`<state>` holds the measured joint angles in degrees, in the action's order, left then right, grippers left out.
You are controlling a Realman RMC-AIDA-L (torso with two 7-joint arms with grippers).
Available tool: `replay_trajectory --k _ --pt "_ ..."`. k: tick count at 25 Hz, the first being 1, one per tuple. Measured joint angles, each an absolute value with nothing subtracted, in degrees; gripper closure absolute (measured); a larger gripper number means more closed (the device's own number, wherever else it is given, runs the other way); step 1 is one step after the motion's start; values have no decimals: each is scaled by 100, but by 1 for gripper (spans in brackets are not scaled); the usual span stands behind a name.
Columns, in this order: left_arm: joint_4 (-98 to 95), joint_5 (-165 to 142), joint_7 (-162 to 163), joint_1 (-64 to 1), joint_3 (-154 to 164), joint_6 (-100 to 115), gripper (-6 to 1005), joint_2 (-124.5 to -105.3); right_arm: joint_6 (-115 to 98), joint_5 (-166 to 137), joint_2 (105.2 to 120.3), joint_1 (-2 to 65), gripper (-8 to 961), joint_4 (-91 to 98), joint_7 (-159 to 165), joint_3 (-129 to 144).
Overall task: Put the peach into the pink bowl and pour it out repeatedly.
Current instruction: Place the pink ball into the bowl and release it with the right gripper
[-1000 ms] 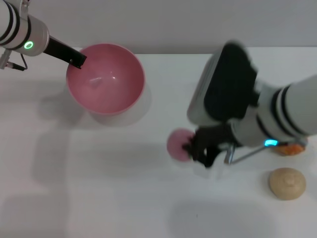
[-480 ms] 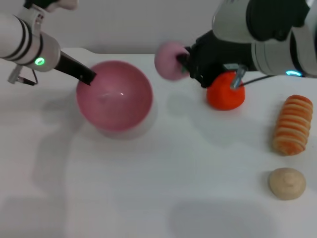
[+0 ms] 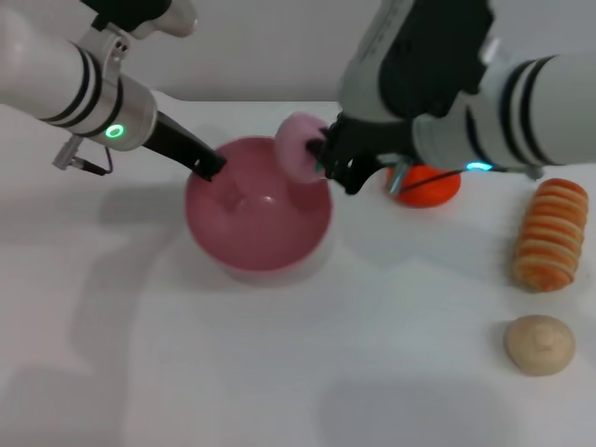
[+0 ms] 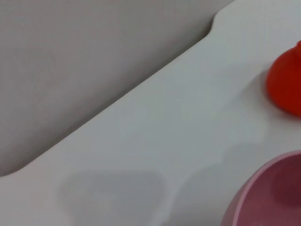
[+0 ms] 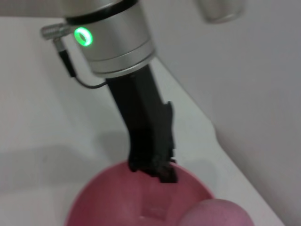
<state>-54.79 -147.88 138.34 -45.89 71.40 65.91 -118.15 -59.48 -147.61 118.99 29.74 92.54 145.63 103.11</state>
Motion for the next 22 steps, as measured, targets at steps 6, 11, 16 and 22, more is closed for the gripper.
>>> replay_trajectory --k 6,11,16,22 --pt "-5549 -14462 13824 -4635 7353 6712 909 -11822 -5864 -14757 11904 3240 837 8860 14553 10531" --pt "-5667 -14259 13819 -4609 7555 6761 909 -11831 -5779 -14756 11909 3214 824 8839 14496 10640" --pt "-5675 -14219 13817 -4605 7576 6766 909 -11831 -5777 -14754 11909 3048 811 9041 14471 10643" --pt "-5662 -14216 13816 -4610 7579 6793 908 -11823 -5293 -14867 11889 2457 598 9584 14408 10639"
